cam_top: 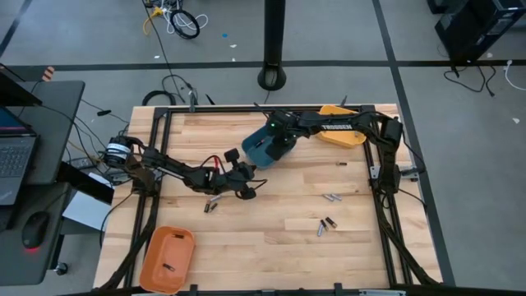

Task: Sort batteries
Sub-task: Put the large black battery into the blue bin

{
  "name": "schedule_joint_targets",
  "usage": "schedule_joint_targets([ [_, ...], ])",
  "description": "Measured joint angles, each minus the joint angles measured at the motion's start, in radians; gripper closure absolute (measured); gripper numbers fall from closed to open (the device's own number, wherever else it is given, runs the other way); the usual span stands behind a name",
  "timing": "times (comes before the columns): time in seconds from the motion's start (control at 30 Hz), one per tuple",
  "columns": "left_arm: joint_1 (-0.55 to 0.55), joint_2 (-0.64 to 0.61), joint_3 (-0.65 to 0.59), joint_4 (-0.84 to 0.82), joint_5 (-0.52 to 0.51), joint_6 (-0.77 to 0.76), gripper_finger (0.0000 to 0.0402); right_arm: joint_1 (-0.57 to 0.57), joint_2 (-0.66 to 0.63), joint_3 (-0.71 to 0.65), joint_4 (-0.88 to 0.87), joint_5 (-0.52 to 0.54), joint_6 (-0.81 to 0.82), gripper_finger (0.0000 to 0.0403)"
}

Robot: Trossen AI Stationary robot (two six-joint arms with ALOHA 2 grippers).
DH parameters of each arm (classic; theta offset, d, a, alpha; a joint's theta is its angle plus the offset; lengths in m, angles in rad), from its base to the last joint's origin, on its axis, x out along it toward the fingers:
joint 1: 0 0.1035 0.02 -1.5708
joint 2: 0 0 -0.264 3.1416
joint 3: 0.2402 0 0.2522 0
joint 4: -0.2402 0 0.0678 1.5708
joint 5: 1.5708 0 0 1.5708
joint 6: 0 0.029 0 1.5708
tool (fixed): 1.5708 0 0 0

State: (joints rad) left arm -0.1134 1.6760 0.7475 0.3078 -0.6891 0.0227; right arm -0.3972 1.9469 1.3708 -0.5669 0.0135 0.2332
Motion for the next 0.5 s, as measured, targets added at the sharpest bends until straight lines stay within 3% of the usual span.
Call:
schedule_joint_targets([
  [0.33, 0.002, 0.000, 0.000, 0.009, 0.005, 0.000, 0.0396, -0.023, 0.000, -0.032, 0.086, 0.000, -0.009, 0.0346],
  [0.5, 0.000, 0.000, 0.000, 0.025, 0.021, 0.004, 0.0396, -0.025, 0.000, -0.032, 0.104, -0.006, -0.019, 0.0282],
])
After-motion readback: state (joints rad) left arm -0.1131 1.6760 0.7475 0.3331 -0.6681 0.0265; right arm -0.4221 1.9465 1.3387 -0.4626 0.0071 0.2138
